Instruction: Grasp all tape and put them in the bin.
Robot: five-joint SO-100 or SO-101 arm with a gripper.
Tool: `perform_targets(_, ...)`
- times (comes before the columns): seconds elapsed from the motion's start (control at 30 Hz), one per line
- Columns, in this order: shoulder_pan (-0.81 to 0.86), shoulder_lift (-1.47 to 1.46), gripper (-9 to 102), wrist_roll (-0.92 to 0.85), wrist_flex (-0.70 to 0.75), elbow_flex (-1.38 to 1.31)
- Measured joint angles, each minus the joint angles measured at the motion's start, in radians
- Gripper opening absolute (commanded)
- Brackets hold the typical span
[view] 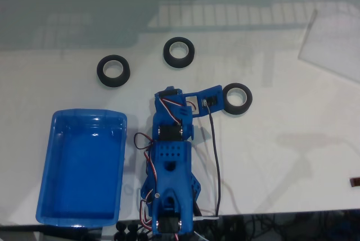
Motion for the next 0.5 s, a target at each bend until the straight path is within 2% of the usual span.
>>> perform_targets(0.5,0.0,0.002,1,0.015,0.0,0.0)
